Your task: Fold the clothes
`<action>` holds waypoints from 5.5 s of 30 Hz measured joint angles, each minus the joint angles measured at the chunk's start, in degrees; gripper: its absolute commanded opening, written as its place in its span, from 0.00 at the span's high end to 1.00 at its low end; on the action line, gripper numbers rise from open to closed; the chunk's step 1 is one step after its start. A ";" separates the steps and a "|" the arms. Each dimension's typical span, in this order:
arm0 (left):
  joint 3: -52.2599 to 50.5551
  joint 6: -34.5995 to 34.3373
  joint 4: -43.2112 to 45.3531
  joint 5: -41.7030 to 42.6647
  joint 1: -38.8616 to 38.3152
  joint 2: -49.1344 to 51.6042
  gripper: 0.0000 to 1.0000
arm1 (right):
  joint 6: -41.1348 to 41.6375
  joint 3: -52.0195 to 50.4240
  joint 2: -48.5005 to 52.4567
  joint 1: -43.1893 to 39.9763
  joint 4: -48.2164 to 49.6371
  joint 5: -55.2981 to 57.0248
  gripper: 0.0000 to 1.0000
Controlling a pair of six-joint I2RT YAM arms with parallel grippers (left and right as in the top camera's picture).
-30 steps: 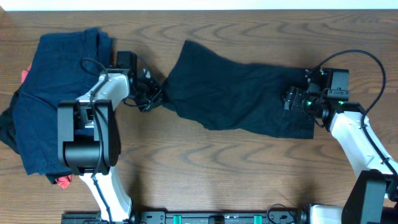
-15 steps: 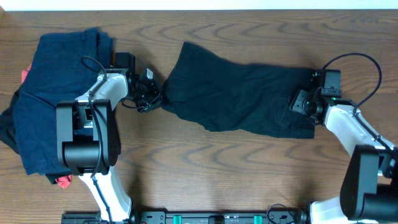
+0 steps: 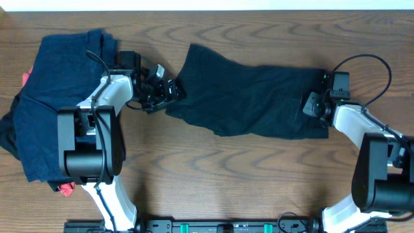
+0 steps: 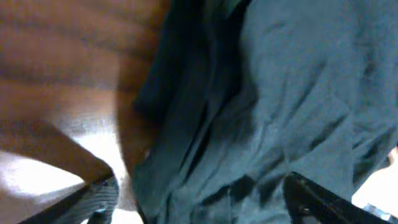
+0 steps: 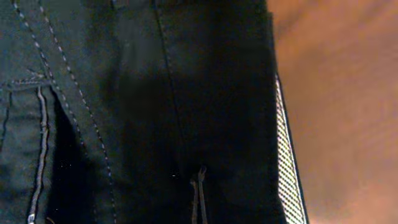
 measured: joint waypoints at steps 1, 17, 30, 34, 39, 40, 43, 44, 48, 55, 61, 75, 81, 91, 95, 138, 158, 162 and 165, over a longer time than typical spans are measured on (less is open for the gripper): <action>0.09 0.17 0.26 -0.04 0.00 -0.07 0.04 | -0.26 0.11 0.74 0.00 1.97 0.26 0.99; 0.20 1.07 3.45 -1.81 -0.07 -0.17 0.02 | -13.35 1.60 6.47 -0.66 14.45 1.99 0.85; 1.60 1.42 0.79 -8.04 -0.42 -2.73 0.02 | -15.02 -0.61 -1.07 -5.84 8.76 -16.44 0.47; 1.70 1.42 1.31 -8.55 -0.42 -7.72 0.02 | -13.25 -0.76 -6.97 -5.84 9.86 -20.63 0.42; 2.32 2.75 2.60 -8.57 -0.44 -9.31 0.02 | -12.63 -0.76 -8.02 -5.84 10.16 -25.46 0.41; 2.32 2.99 2.56 -8.70 -0.44 -9.22 0.02 | -12.57 -0.76 -7.74 -5.84 10.16 -26.25 0.41; 2.32 3.91 3.78 -8.76 -0.70 -9.22 0.02 | -12.20 -0.76 -6.91 -5.84 9.79 -28.17 0.41; 2.32 4.24 4.39 -8.92 -0.94 -9.22 0.02 | -12.15 -0.76 -6.64 -5.84 9.60 -28.65 0.41; 2.32 4.83 7.54 -9.16 -2.73 -9.22 0.02 | -11.96 -0.76 -6.47 -5.84 9.31 -29.79 0.40; 2.32 5.62 9.94 -9.38 -7.69 -9.22 0.01 | -11.76 -0.76 -6.47 -5.84 7.87 -29.86 0.40; 2.32 7.19 10.95 -9.57 -12.28 -8.66 0.81 | -11.76 -0.76 -6.45 -5.84 7.17 -29.57 0.40; 2.32 0.31 17.29 -7.02 -12.41 1.77 0.94 | -11.69 -0.79 -6.45 -5.84 3.69 -28.96 0.37; 2.32 2.49 17.92 -3.28 -10.56 2.05 0.94 | -11.69 -0.76 -6.45 -5.84 2.99 -28.41 0.36; 2.32 5.07 17.73 -0.48 -6.71 3.32 0.94 | -11.69 -0.76 -6.45 -5.84 2.01 -28.06 0.36; 2.32 5.49 17.73 -0.09 -6.84 5.49 0.94 | -11.69 -0.79 -6.45 -5.84 1.33 -27.91 0.36; 3.08 0.85 19.06 0.96 -6.75 8.11 0.94 | -12.09 -0.70 -1.18 -14.62 6.40 -13.81 0.36; 3.10 0.85 19.04 0.94 -6.75 8.11 0.94 | -12.66 -0.07 2.45 -11.04 7.80 -10.27 0.59; 3.10 0.81 19.04 0.94 -6.75 8.11 0.94 | -11.67 -0.07 2.45 -10.03 7.98 -9.44 0.67; 3.10 0.72 19.02 0.87 -6.75 8.11 0.94 | -10.49 -0.07 2.45 -9.16 8.13 -8.20 0.74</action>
